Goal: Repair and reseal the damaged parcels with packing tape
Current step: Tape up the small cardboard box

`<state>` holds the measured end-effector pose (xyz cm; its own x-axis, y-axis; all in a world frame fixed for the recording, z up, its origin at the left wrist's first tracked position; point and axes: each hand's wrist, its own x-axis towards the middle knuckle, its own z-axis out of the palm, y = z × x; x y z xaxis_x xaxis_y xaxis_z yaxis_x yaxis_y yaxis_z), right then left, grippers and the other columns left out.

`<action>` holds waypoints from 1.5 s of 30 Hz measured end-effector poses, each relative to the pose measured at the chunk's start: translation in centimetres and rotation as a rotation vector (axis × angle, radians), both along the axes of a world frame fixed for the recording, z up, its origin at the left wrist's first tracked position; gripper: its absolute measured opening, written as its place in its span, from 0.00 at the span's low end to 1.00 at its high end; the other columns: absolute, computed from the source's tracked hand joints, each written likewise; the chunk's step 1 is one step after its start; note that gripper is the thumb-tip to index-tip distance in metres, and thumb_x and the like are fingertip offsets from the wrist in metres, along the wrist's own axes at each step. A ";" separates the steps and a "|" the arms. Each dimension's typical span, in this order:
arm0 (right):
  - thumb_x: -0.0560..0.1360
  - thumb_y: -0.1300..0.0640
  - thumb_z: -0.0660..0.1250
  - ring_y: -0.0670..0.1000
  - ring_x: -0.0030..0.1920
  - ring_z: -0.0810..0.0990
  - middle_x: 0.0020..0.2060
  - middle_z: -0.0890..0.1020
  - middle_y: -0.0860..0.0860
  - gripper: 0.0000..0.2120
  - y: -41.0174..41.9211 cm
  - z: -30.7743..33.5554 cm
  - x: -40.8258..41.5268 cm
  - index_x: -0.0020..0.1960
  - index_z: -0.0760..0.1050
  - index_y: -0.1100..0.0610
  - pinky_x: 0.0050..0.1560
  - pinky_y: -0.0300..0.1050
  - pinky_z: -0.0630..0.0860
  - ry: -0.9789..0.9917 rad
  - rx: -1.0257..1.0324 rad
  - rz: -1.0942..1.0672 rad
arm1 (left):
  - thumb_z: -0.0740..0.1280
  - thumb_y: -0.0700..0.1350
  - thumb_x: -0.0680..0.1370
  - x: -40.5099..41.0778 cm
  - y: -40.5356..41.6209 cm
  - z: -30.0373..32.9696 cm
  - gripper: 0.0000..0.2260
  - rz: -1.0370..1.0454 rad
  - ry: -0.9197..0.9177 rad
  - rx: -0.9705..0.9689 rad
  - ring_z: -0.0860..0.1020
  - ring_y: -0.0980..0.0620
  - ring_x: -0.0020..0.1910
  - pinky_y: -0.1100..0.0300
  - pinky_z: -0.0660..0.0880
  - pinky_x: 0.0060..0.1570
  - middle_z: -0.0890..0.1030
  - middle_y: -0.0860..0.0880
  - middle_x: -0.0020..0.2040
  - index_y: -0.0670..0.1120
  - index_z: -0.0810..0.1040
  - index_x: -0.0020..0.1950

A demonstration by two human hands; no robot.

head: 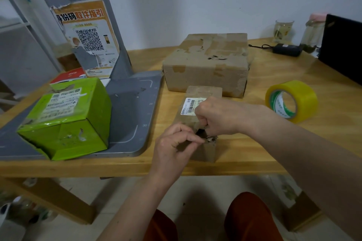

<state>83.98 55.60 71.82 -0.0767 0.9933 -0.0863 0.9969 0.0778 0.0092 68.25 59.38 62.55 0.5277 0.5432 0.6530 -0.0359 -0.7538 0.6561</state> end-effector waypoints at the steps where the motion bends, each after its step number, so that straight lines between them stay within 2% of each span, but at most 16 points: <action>1: 0.71 0.59 0.68 0.51 0.38 0.74 0.36 0.76 0.49 0.03 -0.1 -0.2 0.3 0.42 0.76 0.58 0.32 0.42 0.69 0.033 0.006 -0.005 | 0.71 0.46 0.72 0.0 0.0 0.0 0.05 0.000 0.000 -0.001 0.79 0.56 0.43 0.62 0.78 0.42 0.80 0.51 0.42 0.47 0.85 0.43; 5: 0.70 0.57 0.70 0.47 0.37 0.73 0.33 0.72 0.42 0.05 -0.4 -0.1 0.8 0.39 0.73 0.52 0.31 0.37 0.68 0.150 0.008 -0.026 | 0.71 0.46 0.71 0.1 -0.1 0.0 0.04 -0.009 -0.011 -0.020 0.79 0.57 0.43 0.66 0.76 0.44 0.81 0.51 0.42 0.48 0.85 0.43; 10: 0.71 0.55 0.69 0.45 0.38 0.70 0.33 0.70 0.42 0.07 -0.3 -0.2 0.6 0.40 0.71 0.51 0.31 0.36 0.64 0.124 0.028 0.017 | 0.71 0.48 0.72 -0.1 0.0 0.0 0.04 0.018 -0.015 -0.033 0.78 0.56 0.44 0.66 0.76 0.43 0.80 0.54 0.42 0.50 0.85 0.43; 16: 0.72 0.55 0.68 0.46 0.37 0.67 0.33 0.69 0.44 0.08 -0.2 -0.3 -0.4 0.39 0.69 0.51 0.30 0.37 0.60 0.104 0.110 0.104 | 0.72 0.49 0.71 0.0 0.0 -0.1 0.05 0.049 -0.010 -0.006 0.78 0.54 0.45 0.61 0.76 0.44 0.79 0.56 0.43 0.49 0.85 0.43; 18: 0.73 0.57 0.67 0.48 0.38 0.70 0.35 0.73 0.47 0.07 -0.2 -0.4 -0.5 0.37 0.73 0.53 0.29 0.36 0.60 0.102 0.127 0.138 | 0.72 0.50 0.71 -0.1 0.1 -0.1 0.06 0.045 -0.020 -0.036 0.78 0.55 0.45 0.63 0.76 0.45 0.80 0.56 0.43 0.49 0.85 0.42; 21: 0.73 0.59 0.66 0.49 0.37 0.70 0.36 0.74 0.49 0.13 -0.5 -0.6 -0.3 0.31 0.69 0.52 0.29 0.37 0.59 0.146 0.105 0.152 | 0.73 0.48 0.71 0.0 -0.1 0.1 0.05 0.029 -0.021 -0.078 0.79 0.55 0.45 0.67 0.75 0.44 0.80 0.56 0.42 0.48 0.86 0.42; 23: 0.74 0.58 0.66 0.47 0.37 0.69 0.36 0.71 0.47 0.11 -0.7 -0.5 -0.3 0.33 0.72 0.52 0.30 0.35 0.59 0.162 0.108 0.159 | 0.75 0.45 0.70 0.1 0.0 0.0 0.03 0.035 -0.019 -0.085 0.79 0.55 0.45 0.67 0.75 0.44 0.80 0.56 0.42 0.49 0.86 0.42; 25: 0.75 0.57 0.66 0.45 0.39 0.68 0.37 0.69 0.45 0.05 -0.7 -0.5 -0.5 0.41 0.79 0.54 0.32 0.35 0.61 0.179 0.127 0.173 | 0.76 0.41 0.69 0.0 0.1 0.0 0.06 0.052 -0.016 -0.083 0.79 0.55 0.45 0.67 0.75 0.45 0.80 0.55 0.43 0.50 0.85 0.43; 28: 0.76 0.57 0.66 0.45 0.40 0.70 0.38 0.72 0.45 0.06 -0.4 -0.7 -0.6 0.45 0.81 0.54 0.35 0.39 0.66 0.176 0.115 0.172 | 0.76 0.44 0.70 0.0 -0.1 0.2 0.06 0.066 -0.012 -0.089 0.79 0.54 0.46 0.65 0.76 0.46 0.81 0.56 0.43 0.52 0.84 0.45; 31: 0.76 0.55 0.67 0.45 0.37 0.73 0.36 0.78 0.47 0.08 -0.5 -0.8 0.2 0.43 0.82 0.57 0.39 0.43 0.70 0.344 0.123 0.113 | 0.73 0.50 0.69 0.0 -0.2 0.6 0.07 0.087 0.007 -0.105 0.78 0.53 0.47 0.64 0.76 0.46 0.81 0.57 0.44 0.54 0.83 0.46; 33: 0.76 0.51 0.67 0.48 0.37 0.77 0.38 0.82 0.55 0.13 -1.4 -0.4 1.3 0.45 0.82 0.62 0.38 0.42 0.73 0.628 0.154 0.025 | 0.74 0.49 0.69 -0.1 -0.2 0.8 0.04 0.102 0.042 -0.153 0.78 0.53 0.48 0.63 0.76 0.47 0.81 0.58 0.43 0.54 0.84 0.43; 35: 0.70 0.44 0.70 0.44 0.38 0.78 0.40 0.82 0.53 0.17 -2.9 0.0 2.3 0.46 0.83 0.58 0.38 0.35 0.73 0.902 0.124 -0.058 | 0.76 0.44 0.69 -0.2 -0.3 1.2 0.08 0.118 0.070 -0.179 0.78 0.53 0.48 0.64 0.74 0.47 0.80 0.59 0.42 0.57 0.84 0.43; 37: 0.63 0.42 0.74 0.39 0.40 0.76 0.42 0.81 0.46 0.17 -4.3 -0.6 2.7 0.47 0.82 0.51 0.40 0.33 0.73 0.893 0.019 -0.124 | 0.76 0.40 0.70 -0.2 -0.6 1.5 0.17 0.123 0.118 -0.201 0.77 0.55 0.48 0.66 0.73 0.49 0.80 0.59 0.42 0.59 0.81 0.51; 39: 0.65 0.48 0.78 0.38 0.40 0.75 0.43 0.78 0.43 0.11 -4.7 -1.9 2.6 0.45 0.82 0.48 0.41 0.34 0.73 0.778 0.002 -0.160 | 0.75 0.39 0.71 -0.3 -0.7 1.9 0.21 0.127 0.172 -0.242 0.76 0.58 0.51 0.66 0.73 0.53 0.80 0.60 0.43 0.62 0.78 0.56; 41: 0.68 0.54 0.76 0.38 0.38 0.76 0.41 0.79 0.44 0.04 -4.8 -2.6 2.4 0.39 0.82 0.48 0.41 0.33 0.73 0.811 0.115 -0.213 | 0.75 0.41 0.71 -0.3 -0.8 2.3 0.19 0.141 0.224 -0.226 0.75 0.62 0.52 0.65 0.73 0.54 0.79 0.59 0.43 0.60 0.79 0.56; 45: 0.71 0.58 0.74 0.37 0.38 0.78 0.35 0.82 0.44 0.07 -4.8 -2.6 2.1 0.36 0.81 0.50 0.39 0.31 0.72 0.927 0.185 -0.290 | 0.74 0.46 0.73 -0.2 -0.7 2.8 0.06 0.218 0.299 -0.208 0.72 0.63 0.52 0.69 0.75 0.46 0.74 0.58 0.45 0.54 0.84 0.48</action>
